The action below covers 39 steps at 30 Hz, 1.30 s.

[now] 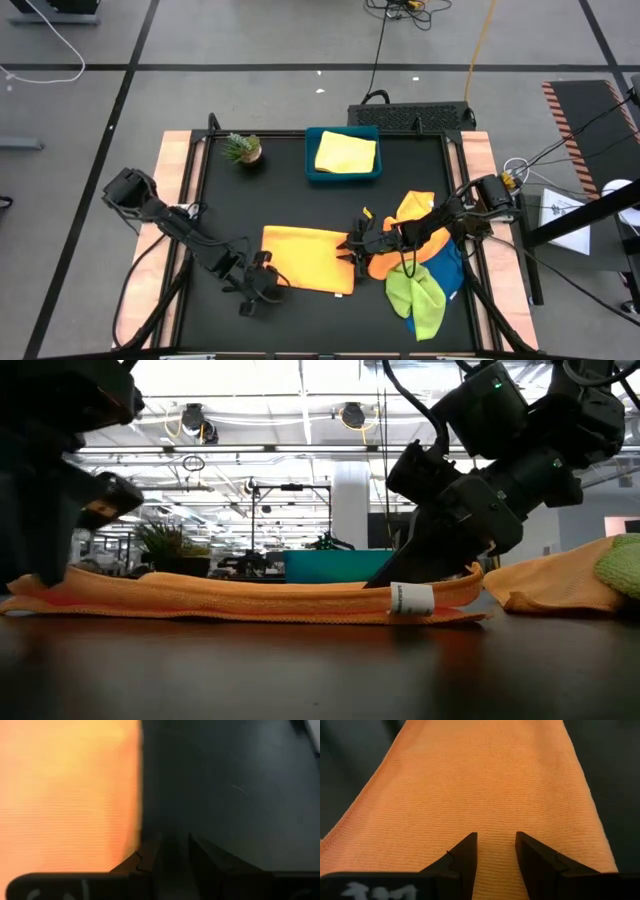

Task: Fold microfiber towels
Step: Fold the left orange microfiber cloth

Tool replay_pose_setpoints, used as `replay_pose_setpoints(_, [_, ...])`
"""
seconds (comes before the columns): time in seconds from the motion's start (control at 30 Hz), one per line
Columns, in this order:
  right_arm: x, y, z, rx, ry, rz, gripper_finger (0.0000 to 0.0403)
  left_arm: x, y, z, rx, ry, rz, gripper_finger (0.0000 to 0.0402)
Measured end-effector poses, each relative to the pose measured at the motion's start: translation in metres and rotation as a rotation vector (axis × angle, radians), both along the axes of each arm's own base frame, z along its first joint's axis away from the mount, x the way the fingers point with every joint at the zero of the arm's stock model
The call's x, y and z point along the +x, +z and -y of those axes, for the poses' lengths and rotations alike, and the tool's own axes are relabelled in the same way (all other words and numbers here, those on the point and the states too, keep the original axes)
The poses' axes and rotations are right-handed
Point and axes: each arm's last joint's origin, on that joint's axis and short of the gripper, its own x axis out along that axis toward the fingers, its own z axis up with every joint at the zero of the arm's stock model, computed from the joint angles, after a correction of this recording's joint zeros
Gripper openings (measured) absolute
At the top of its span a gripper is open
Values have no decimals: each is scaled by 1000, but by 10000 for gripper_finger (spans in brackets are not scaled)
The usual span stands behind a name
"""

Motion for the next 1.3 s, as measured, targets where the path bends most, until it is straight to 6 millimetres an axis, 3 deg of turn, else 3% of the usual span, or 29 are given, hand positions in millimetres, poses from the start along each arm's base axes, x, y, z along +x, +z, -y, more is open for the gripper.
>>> replay_pose_setpoints(0.2, [0,0,0,0,0,2,128,-1,13,-21,207,166,91,93])
replay_pose_setpoints(0.4, [0,0,0,1,0,2,128,4,1,-30,192,150,-6,93])
replay_pose_setpoints(0.93, [-1,-1,0,-3,-1,-14,128,-18,-6,3,56,72,-120,93])
replay_pose_setpoints(1.3, [-1,-1,0,18,-15,-15,128,-27,-10,2,30,148,-239,93])
